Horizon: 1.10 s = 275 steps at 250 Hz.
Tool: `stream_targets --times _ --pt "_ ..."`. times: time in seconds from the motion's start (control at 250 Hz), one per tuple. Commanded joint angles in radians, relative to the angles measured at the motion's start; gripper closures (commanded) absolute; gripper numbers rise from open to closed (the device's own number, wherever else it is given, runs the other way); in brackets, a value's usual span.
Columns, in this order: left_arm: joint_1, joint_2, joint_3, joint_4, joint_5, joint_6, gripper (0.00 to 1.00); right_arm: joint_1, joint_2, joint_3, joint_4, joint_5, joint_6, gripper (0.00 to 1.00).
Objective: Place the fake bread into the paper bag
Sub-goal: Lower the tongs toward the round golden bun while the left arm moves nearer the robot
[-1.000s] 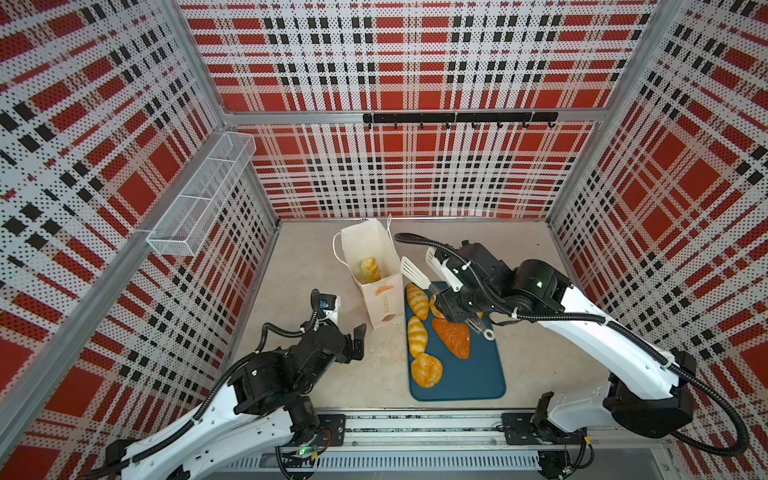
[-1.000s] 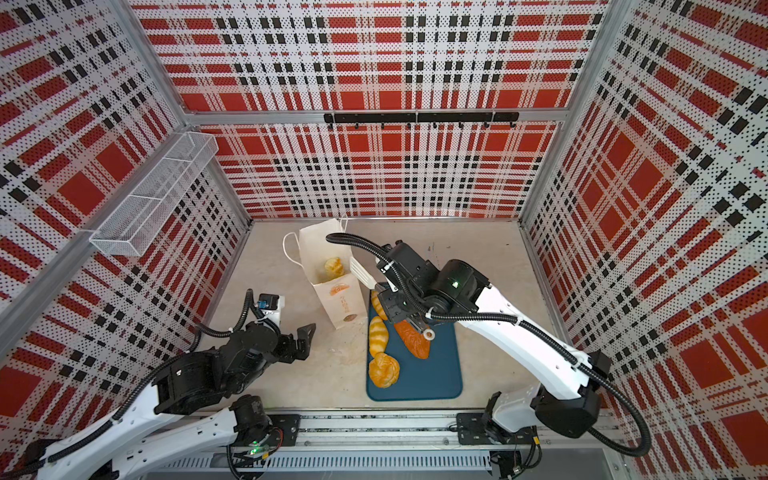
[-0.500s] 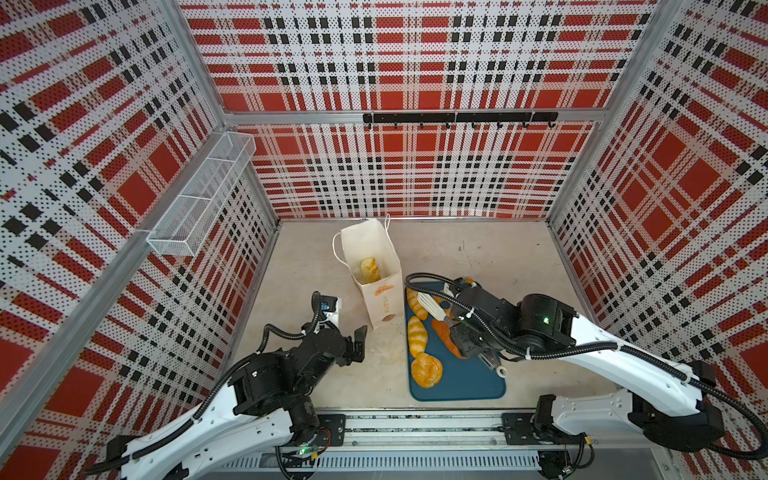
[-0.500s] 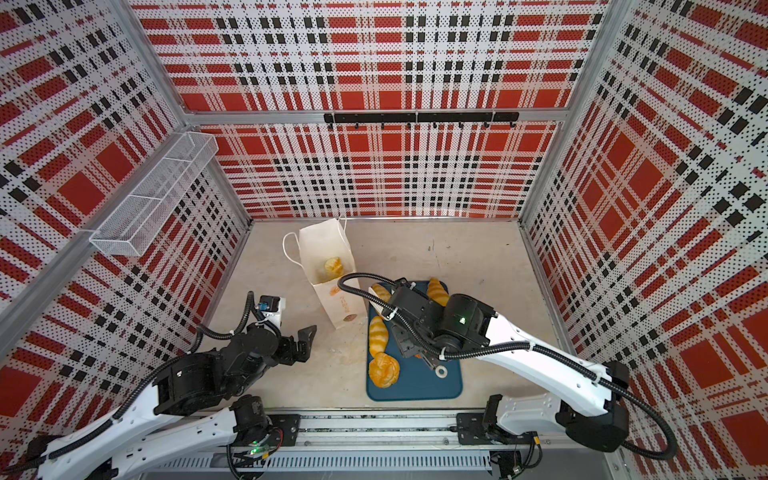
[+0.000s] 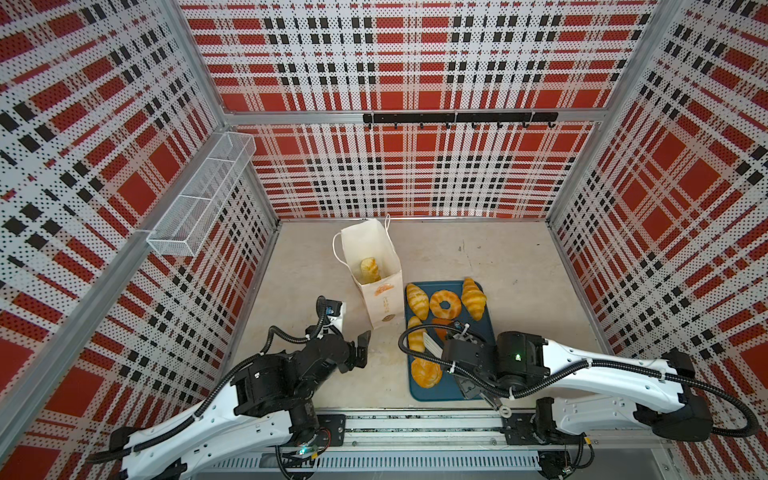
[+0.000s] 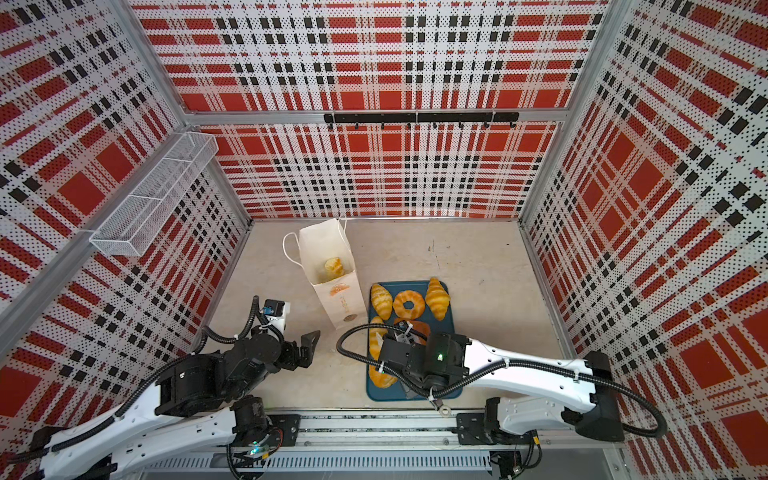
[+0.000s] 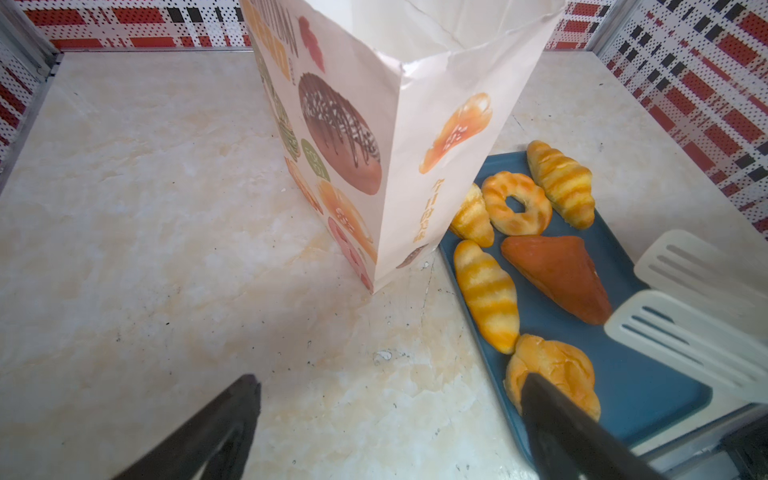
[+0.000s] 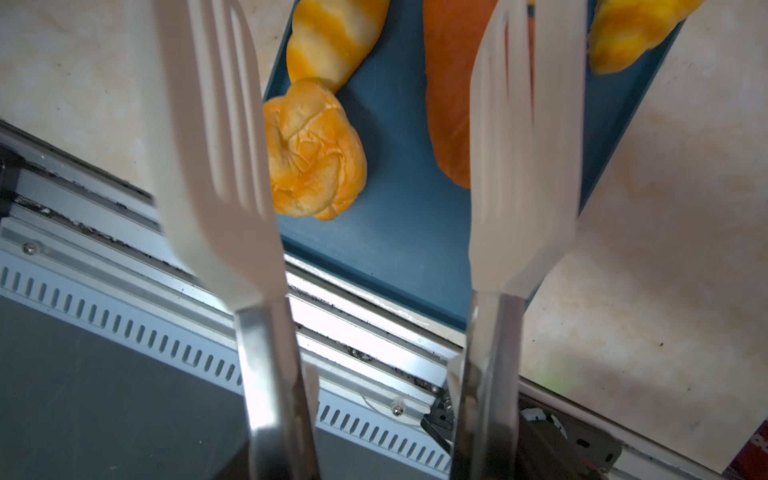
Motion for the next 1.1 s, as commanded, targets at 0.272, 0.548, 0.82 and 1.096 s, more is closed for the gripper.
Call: stream_targets --times 0.272,0.548,0.82,1.096 --pt "-0.143 0.027 -0.036 -0.01 -0.057 -0.074 0.01 0.087 -0.02 -0.133 0.075 -0.029 0.068 0.38" --pt "-0.339 0.026 -0.078 0.01 -0.077 -0.111 0.01 0.091 -0.04 -0.207 0.112 -0.045 0.045 0.36" --pt "-0.489 0.044 -0.119 0.039 -0.061 -0.165 0.01 0.092 -0.048 -0.246 0.151 -0.052 0.017 0.35" --pt "-0.519 0.068 -0.128 0.042 -0.051 -0.191 0.01 0.094 0.008 -0.212 0.154 -0.054 -0.031 0.33"
